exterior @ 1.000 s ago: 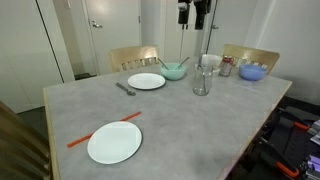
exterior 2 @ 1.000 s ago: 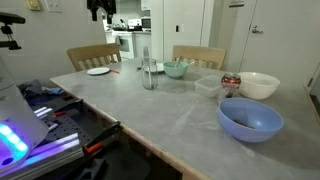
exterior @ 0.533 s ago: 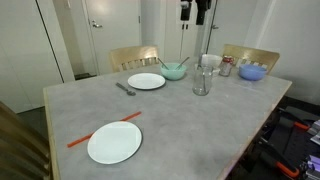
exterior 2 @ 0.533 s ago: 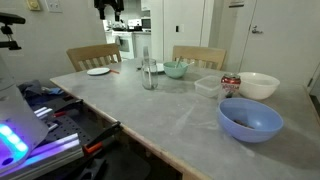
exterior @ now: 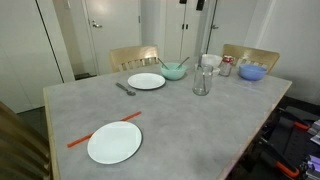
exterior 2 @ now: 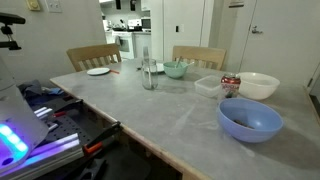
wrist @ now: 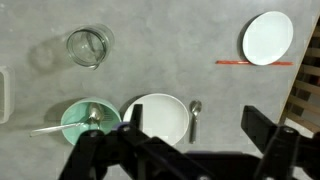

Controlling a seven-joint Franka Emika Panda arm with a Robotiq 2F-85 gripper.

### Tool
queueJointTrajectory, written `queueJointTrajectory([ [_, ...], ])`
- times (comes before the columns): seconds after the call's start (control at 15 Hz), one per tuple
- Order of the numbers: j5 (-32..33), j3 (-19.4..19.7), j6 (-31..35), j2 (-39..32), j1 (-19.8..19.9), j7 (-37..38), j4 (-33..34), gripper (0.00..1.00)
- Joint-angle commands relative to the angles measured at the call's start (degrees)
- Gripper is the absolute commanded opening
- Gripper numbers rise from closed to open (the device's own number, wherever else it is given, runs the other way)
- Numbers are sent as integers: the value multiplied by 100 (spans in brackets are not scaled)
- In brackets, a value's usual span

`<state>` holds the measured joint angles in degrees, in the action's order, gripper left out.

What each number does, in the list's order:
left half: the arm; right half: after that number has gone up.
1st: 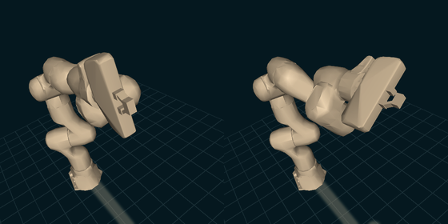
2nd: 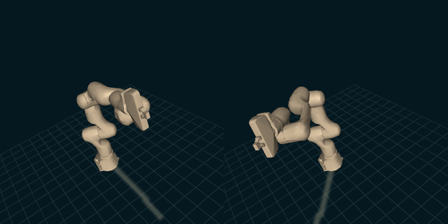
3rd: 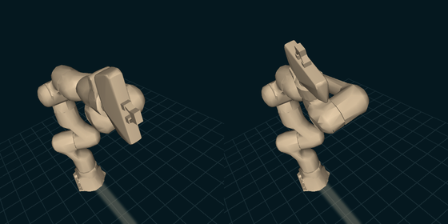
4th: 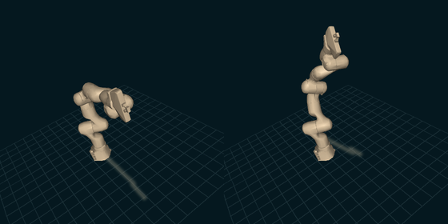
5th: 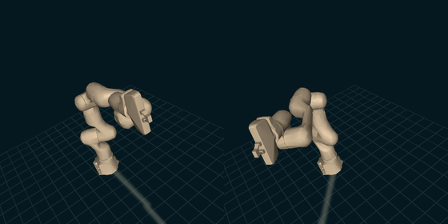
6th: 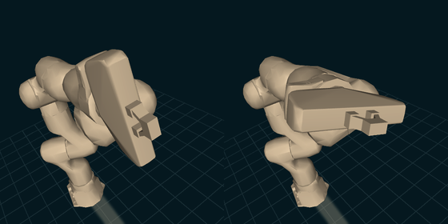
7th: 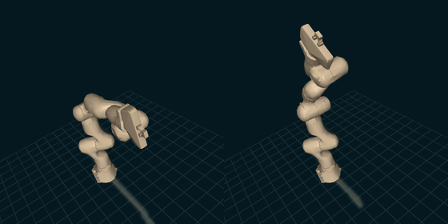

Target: Place the drink can next to the lime green bowl

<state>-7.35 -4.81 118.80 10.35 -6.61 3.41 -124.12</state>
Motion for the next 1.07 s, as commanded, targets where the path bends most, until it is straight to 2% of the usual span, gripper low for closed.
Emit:
queueJointTrajectory([
  [0.0, -54, 192, -92, -329, 194, -249, 485, 100],
  [0.2, -1, 397, -215, -514, 334, -612, 776, 100],
  [0.6, 319, 787, -872, -973, 688, -1727, 1491, 100],
  [1.0, 333, 1102, -1026, -1566, 1092, -2564, 2163, 100],
])
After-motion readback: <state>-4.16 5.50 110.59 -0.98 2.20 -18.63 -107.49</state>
